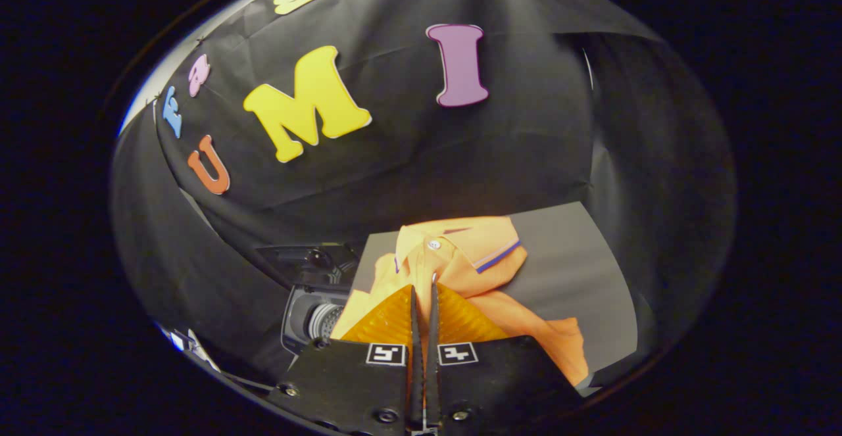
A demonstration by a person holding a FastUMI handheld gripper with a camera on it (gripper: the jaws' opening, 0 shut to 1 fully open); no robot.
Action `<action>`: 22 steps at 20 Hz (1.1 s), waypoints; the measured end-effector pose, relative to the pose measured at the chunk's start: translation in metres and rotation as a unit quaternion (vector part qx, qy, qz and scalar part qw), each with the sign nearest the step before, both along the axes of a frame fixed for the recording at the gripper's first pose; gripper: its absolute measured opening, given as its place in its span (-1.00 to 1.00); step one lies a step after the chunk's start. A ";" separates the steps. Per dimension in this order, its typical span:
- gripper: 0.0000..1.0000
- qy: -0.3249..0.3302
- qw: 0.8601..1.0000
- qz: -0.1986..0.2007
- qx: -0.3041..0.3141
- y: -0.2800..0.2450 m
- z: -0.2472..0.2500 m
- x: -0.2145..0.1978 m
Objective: Put the clothes into the washing machine and then close the washing machine lid.
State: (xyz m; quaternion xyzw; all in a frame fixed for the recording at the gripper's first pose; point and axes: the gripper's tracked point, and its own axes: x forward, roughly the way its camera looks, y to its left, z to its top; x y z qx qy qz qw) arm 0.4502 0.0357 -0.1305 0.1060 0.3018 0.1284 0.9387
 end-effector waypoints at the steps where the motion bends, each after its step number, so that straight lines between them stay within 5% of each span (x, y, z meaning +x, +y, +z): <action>1: -0.90 -0.009 1.000 0.005 -0.001 0.007 0.010 -0.006; 14: -0.90 -0.095 0.992 0.077 0.022 0.148 0.097 -0.073; 22: -0.91 -0.104 0.989 0.101 0.023 0.234 0.103 -0.095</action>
